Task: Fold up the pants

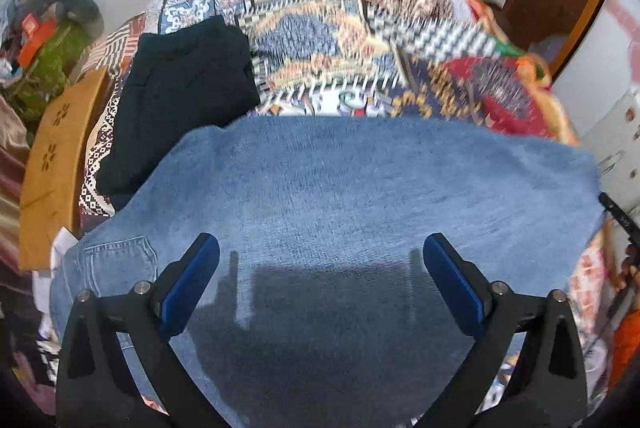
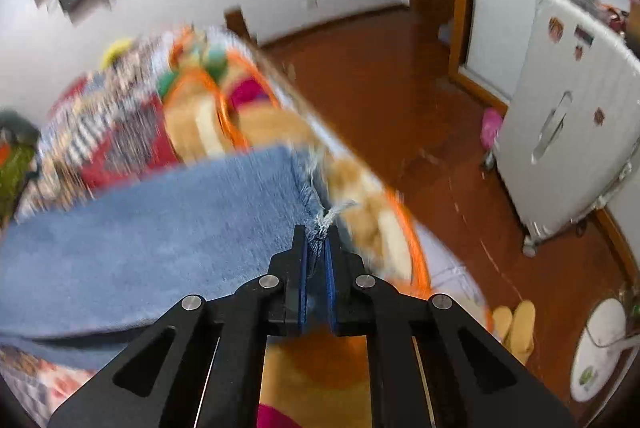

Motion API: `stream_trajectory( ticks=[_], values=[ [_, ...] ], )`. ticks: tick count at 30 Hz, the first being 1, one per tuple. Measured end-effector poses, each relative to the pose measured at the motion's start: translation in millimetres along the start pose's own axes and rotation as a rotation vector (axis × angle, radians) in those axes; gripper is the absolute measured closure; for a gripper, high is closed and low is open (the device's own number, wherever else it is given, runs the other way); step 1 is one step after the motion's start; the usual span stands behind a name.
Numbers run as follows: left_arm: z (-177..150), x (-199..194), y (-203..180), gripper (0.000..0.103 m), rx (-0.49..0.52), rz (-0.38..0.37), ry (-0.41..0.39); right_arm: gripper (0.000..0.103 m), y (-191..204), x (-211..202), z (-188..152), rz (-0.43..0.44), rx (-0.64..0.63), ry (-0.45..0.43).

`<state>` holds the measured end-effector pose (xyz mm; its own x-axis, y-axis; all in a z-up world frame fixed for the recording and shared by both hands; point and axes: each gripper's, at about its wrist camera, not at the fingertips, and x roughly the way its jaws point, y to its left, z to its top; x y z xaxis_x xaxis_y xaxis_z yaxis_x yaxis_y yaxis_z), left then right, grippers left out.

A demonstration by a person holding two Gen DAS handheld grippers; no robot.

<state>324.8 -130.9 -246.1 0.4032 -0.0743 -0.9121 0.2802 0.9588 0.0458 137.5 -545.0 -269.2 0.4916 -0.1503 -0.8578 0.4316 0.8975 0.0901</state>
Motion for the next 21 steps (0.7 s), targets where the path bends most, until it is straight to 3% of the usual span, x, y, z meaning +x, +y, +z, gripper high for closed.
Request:
stream_trajectory(
  ticks=[3, 6, 8, 10, 16, 21],
  values=[
    [-8, 17, -13, 0.0, 0.051, 0.037, 0.016, 0.095, 0, -13, -4, -0.014, -0.049, -0.026],
    [-9, 15, -22, 0.0, 0.071, 0.071, -0.02, 0.08, -6, -35, -2, -0.048, -0.054, -0.044],
    [-6, 15, -29, 0.0, 0.088, 0.071, -0.025, 0.057, -11, -50, -4, -0.025, -0.036, -0.061],
    [-5, 15, -38, 0.0, 0.112, 0.056, -0.032, 0.05, -13, -61, -9, 0.02, -0.019, -0.079],
    [2, 23, -71, 0.0, 0.165, 0.038, -0.025, 0.05, -6, -47, -25, 0.16, 0.062, -0.003],
    [-1, 26, -86, 0.0, 0.173, 0.011, -0.024, 0.05, -1, -24, -25, 0.146, 0.063, 0.034]
  ],
)
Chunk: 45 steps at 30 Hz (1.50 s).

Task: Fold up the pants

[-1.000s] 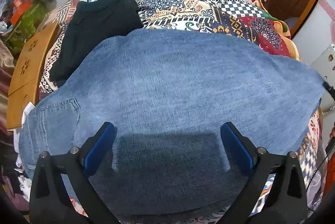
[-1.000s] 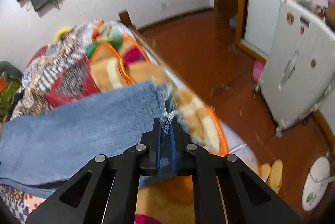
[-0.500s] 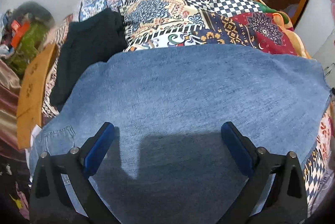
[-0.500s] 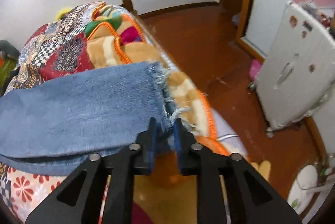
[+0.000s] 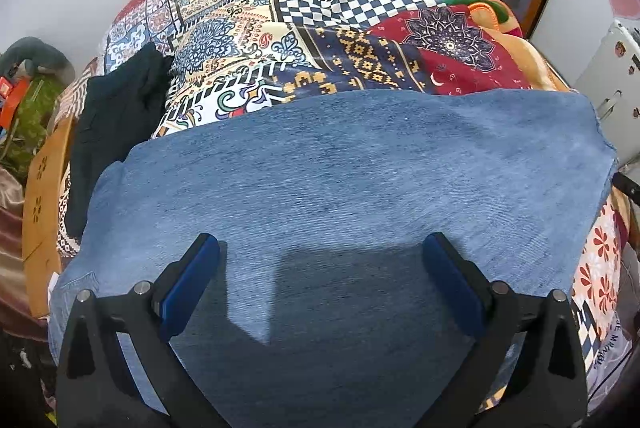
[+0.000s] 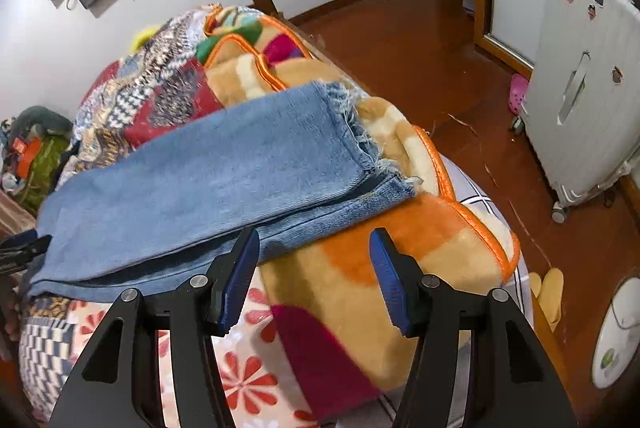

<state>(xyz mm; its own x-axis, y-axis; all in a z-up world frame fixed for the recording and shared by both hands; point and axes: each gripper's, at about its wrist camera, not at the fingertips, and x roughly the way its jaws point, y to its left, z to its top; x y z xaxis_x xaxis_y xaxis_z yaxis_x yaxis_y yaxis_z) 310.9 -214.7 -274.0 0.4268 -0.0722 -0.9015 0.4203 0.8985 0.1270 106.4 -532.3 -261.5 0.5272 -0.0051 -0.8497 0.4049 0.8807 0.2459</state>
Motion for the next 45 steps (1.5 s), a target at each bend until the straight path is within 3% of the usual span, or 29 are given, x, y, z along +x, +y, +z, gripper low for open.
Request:
stream_trajectory(
  ticks=[8, 15, 22, 24, 29, 36, 45],
  values=[
    [-3, 2, 2, 0.0, -0.026, -0.014, -0.011, 0.05, -26, 17, 15, 0.089, 0.201, -0.029],
    [-5, 2, 3, 0.0, -0.033, -0.02, -0.02, 0.048, -28, 22, 27, 0.121, 0.278, -0.031],
    [-5, 1, 4, 0.0, -0.033, -0.019, -0.023, 0.047, -17, 24, 26, 0.086, 0.21, -0.02],
    [-5, 1, 4, 0.0, -0.034, -0.019, -0.023, 0.054, -17, 28, 25, 0.058, 0.208, -0.021],
    [-6, -2, 6, 0.0, -0.043, -0.017, -0.023, 0.093, -16, 21, 31, -0.001, 0.209, -0.044],
    [-11, -18, 16, 0.0, -0.057, -0.005, -0.06, 0.094, 12, -38, 58, 0.062, 0.117, -0.167],
    [-25, -80, 58, 0.0, -0.12, -0.006, -0.219, 0.094, 114, -121, 92, 0.216, -0.096, -0.351]
  ],
)
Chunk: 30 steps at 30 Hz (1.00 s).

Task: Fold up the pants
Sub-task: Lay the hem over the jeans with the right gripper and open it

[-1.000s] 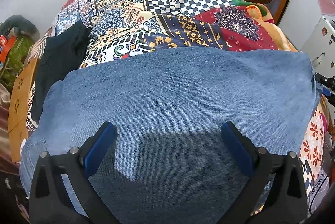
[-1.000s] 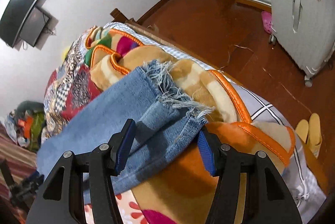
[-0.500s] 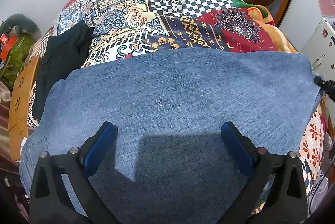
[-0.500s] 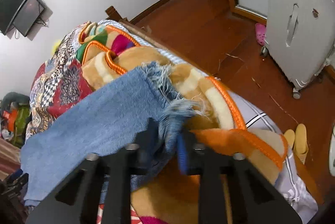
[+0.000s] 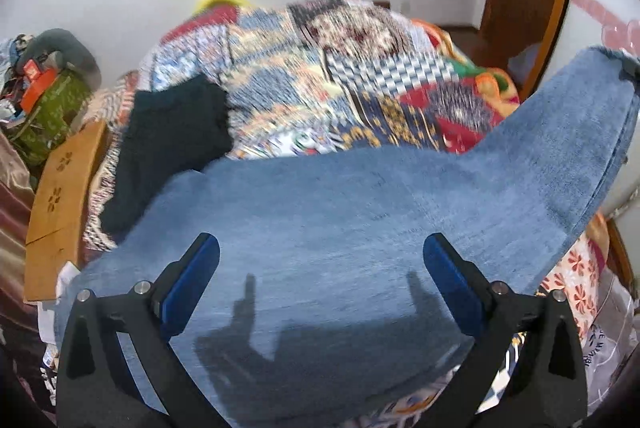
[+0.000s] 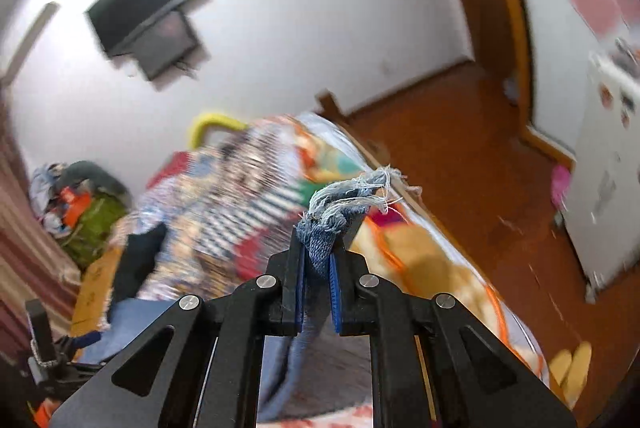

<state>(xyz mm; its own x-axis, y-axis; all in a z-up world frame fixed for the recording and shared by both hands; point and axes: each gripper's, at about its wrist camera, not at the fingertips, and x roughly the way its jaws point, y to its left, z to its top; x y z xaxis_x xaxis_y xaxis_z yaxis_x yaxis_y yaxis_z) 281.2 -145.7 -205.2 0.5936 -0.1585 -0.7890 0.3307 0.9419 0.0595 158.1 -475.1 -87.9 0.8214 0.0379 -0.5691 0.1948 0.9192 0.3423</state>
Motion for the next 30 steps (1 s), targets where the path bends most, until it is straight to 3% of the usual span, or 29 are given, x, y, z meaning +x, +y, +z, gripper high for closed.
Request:
stream_trajectory(
  ticks=[6, 13, 16, 20, 25, 30],
  values=[
    [-6, -37, 59, 0.0, -0.132, -0.01, -0.084, 0.094, 86, -6, 12, 0.122, -0.127, -0.031],
    [-39, -53, 129, 0.0, -0.296, 0.019, -0.09, 0.094, 166, 17, -13, 0.256, -0.237, 0.013],
    [-55, -58, 150, 0.0, -0.336, 0.08, -0.09, 0.094, 191, 33, -36, 0.316, -0.265, 0.075],
    [-73, -59, 174, 0.0, -0.395, 0.116, -0.074, 0.094, 215, 67, -78, 0.408, -0.249, 0.229],
    [-92, -55, 190, 0.0, -0.436, 0.14, -0.041, 0.094, 229, 107, -143, 0.432, -0.281, 0.416],
    [-98, -48, 188, 0.0, -0.419, 0.159, -0.013, 0.094, 236, 137, -193, 0.379, -0.372, 0.548]
  ],
)
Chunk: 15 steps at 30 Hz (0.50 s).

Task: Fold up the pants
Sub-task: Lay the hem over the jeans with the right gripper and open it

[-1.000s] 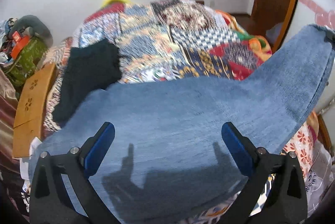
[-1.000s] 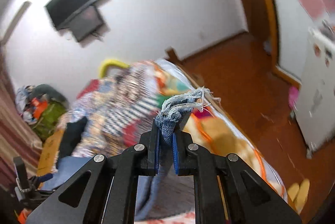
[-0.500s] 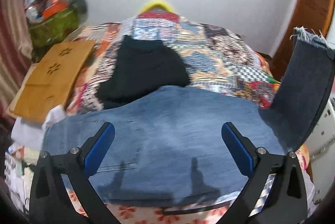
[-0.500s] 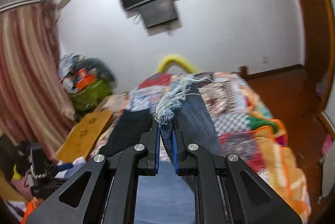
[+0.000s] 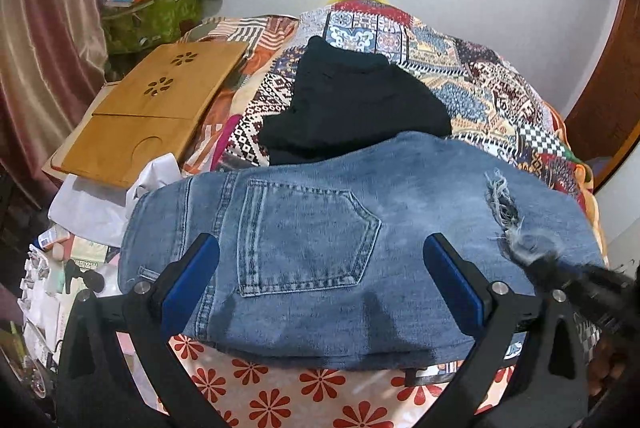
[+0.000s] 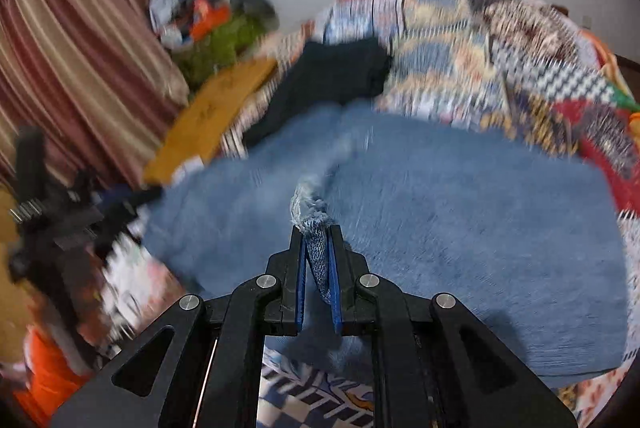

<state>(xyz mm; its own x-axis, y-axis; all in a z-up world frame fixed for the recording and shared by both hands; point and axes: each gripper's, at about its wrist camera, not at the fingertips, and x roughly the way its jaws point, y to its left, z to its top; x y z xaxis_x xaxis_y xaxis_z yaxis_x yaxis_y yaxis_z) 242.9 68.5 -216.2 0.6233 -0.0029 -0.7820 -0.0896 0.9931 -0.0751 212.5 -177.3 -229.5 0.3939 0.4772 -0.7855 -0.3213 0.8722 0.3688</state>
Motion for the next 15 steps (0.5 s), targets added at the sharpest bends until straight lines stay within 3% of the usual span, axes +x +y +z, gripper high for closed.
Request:
stream_trajectory(
  ticks=[3, 7, 8, 10, 13, 15],
  values=[
    [0, 6, -6, 0.0, 0.015, -0.003, 0.015, 0.09, 4, 0, -4, -0.009, -0.039, 0.013],
    [7, 7, -23, 0.0, 0.048, -0.015, 0.018, 0.066, 9, -9, 3, 0.035, -0.085, 0.054],
    [9, 6, -28, 0.0, 0.055, -0.02, 0.016, 0.064, 8, -14, 5, 0.037, -0.101, 0.054],
    [14, 5, -41, 0.0, 0.078, -0.039, 0.011, 0.062, 10, -23, 1, 0.014, -0.128, 0.039],
    [21, 9, -65, 0.0, 0.119, -0.076, 0.026, 0.049, -2, -46, 1, -0.023, -0.139, -0.024],
    [24, 16, -81, 0.0, 0.145, -0.087, 0.045, 0.049, -18, -62, 3, -0.054, -0.129, -0.06]
  ],
)
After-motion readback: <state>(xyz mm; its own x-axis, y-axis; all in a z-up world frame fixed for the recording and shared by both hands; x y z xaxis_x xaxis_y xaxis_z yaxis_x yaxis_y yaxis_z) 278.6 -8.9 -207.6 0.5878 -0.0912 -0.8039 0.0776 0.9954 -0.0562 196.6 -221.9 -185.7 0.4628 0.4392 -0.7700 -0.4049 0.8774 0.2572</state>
